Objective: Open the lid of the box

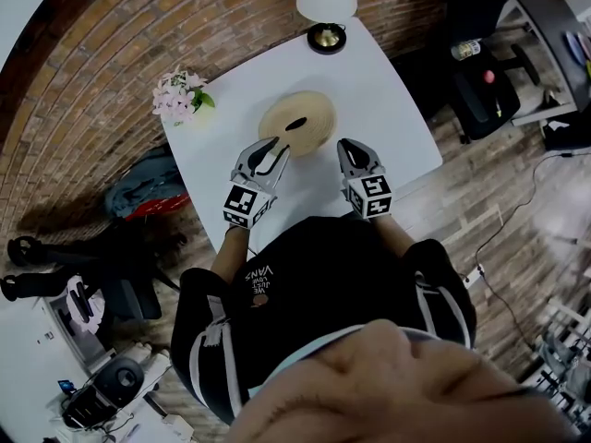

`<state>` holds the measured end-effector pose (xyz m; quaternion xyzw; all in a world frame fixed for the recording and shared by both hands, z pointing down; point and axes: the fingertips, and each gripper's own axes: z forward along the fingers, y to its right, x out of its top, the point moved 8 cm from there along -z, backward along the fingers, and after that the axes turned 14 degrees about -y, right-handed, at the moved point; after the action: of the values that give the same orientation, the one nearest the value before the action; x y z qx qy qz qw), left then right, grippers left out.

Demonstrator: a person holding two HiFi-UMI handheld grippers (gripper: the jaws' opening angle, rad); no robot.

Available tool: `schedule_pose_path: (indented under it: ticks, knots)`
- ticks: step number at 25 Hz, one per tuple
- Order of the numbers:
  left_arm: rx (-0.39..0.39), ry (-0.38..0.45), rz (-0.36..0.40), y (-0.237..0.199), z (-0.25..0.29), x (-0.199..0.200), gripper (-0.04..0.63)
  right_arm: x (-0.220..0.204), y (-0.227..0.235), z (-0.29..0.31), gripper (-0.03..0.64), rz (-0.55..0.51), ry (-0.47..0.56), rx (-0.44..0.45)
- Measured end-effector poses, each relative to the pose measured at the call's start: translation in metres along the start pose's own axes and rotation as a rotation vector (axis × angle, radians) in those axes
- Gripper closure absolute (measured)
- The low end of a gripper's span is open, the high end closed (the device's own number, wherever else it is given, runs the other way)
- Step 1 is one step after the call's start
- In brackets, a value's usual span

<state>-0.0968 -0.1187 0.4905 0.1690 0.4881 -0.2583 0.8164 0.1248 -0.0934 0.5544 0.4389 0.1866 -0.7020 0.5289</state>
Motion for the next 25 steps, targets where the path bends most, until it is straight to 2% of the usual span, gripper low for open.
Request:
schedule_pose_path:
  ticks: [2,7,12,16,23,24,25]
  knots:
    - [-0.013,-0.027,0.007,0.000,0.007,-0.001,0.478,-0.004,0.005,0.006,0.618,0.001,-0.022,0.000]
    - [-0.053,-0.092,0.020,-0.001,0.024,-0.006,0.367,-0.014,0.012,0.025,0.617,-0.022,-0.060,0.015]
    - [-0.073,-0.144,0.048,-0.002,0.040,-0.008,0.333,-0.021,0.020,0.037,0.617,-0.017,-0.086,0.023]
    - [-0.106,-0.219,0.064,-0.001,0.054,-0.014,0.307,-0.025,0.025,0.045,0.617,-0.012,-0.112,0.047]
    - [-0.151,-0.372,0.169,0.000,0.076,-0.023,0.256,-0.029,0.029,0.057,0.613,-0.064,-0.176,0.099]
    - [-0.158,-0.397,0.185,0.001,0.078,-0.023,0.255,-0.029,0.029,0.059,0.596,-0.071,-0.180,0.106]
    - [-0.166,-0.424,0.200,0.001,0.081,-0.023,0.252,-0.030,0.029,0.061,0.538,-0.075,-0.180,0.115]
